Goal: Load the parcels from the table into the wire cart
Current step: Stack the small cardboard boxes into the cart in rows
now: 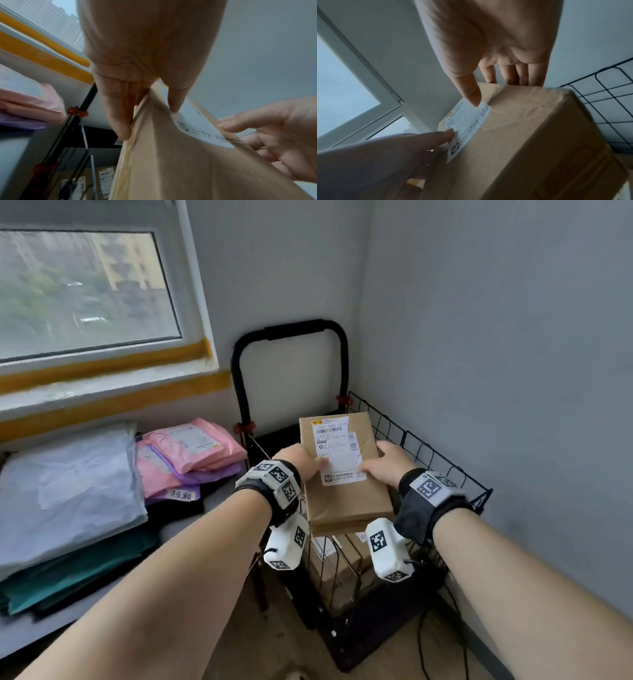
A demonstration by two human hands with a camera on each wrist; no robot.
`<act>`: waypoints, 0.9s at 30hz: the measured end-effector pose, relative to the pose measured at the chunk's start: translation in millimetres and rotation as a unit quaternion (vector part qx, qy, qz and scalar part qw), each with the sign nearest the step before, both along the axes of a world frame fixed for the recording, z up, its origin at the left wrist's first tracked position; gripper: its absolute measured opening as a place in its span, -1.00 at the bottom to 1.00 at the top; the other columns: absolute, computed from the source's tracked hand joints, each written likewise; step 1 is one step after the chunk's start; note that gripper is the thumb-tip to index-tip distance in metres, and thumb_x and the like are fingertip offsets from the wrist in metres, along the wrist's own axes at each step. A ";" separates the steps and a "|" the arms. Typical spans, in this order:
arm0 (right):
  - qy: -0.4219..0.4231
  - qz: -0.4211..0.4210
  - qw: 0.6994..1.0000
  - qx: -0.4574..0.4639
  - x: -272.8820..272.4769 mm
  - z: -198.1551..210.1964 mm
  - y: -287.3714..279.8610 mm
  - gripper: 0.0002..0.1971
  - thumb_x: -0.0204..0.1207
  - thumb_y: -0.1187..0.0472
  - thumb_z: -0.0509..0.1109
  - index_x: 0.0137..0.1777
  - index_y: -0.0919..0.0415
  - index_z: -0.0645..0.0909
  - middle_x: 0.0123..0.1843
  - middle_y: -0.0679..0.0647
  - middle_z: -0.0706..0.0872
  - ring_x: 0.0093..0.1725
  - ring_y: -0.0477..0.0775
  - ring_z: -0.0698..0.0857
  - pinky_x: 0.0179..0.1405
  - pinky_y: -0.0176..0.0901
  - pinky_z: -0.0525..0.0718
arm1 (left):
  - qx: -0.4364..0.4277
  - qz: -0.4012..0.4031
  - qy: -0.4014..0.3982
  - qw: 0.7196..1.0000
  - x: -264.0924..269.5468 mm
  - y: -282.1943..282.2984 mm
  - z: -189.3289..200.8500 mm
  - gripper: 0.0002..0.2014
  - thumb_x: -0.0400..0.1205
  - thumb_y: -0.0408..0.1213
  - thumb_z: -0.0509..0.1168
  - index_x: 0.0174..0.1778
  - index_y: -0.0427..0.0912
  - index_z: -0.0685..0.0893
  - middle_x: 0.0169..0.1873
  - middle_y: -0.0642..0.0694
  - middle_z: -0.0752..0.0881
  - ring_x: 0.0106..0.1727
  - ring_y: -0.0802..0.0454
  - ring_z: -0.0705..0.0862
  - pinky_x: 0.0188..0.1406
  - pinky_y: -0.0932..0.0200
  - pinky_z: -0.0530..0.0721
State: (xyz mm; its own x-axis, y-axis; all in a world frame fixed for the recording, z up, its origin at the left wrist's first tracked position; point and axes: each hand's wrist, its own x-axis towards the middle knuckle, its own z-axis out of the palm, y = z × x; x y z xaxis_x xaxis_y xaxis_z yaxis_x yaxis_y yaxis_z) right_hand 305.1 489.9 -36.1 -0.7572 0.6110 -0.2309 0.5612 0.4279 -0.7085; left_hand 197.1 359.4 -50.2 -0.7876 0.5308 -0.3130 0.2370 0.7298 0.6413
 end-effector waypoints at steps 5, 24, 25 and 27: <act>-0.031 -0.012 0.999 0.012 -28.0 -0.3 76.8 -0.66 0.47 0.25 0.37 0.26 0.12 0.57 0.15 0.07 0.72 0.09 0.13 0.68 0.16 -0.09 0.62 | -0.006 -0.011 -0.041 0.999 -34.0 79.5 1.3 -0.64 0.69 -0.02 0.19 0.15 -0.26 0.64 -0.12 -0.19 0.77 -0.06 -0.17 0.80 0.00 -0.07 0.78; -0.161 0.019 0.987 -0.017 -112.4 -125.5 280.5 -0.62 0.51 0.30 0.27 0.32 0.07 0.53 0.21 0.04 0.71 0.13 0.15 0.68 0.10 -0.14 0.60 | -0.024 0.098 -0.207 0.973 -89.0 275.3 -148.4 -0.77 0.70 -0.14 0.18 -0.10 -0.24 0.58 -0.18 -0.17 0.76 -0.19 -0.15 0.79 -0.15 0.02 0.80; -0.174 0.020 0.984 -0.027 -115.5 -140.0 287.9 -0.62 0.51 0.30 0.27 0.32 0.07 0.53 0.23 0.04 0.71 0.16 0.16 0.67 0.11 -0.15 0.59 | -0.039 0.101 -0.217 0.970 -90.4 283.0 -162.2 -0.77 0.69 -0.16 0.18 -0.16 -0.23 0.58 -0.23 -0.15 0.74 -0.23 -0.13 0.77 -0.22 0.06 0.78; -0.203 0.023 0.978 -0.041 -123.9 -168.3 299.8 -0.59 0.52 0.26 0.29 0.39 0.09 0.49 0.27 0.08 0.68 0.22 0.20 0.65 0.21 -0.11 0.58 | -0.071 0.109 -0.230 0.965 -94.2 294.6 -190.7 -0.79 0.67 -0.19 0.20 -0.16 -0.23 0.60 -0.23 -0.14 0.74 -0.20 -0.13 0.77 -0.20 0.07 0.76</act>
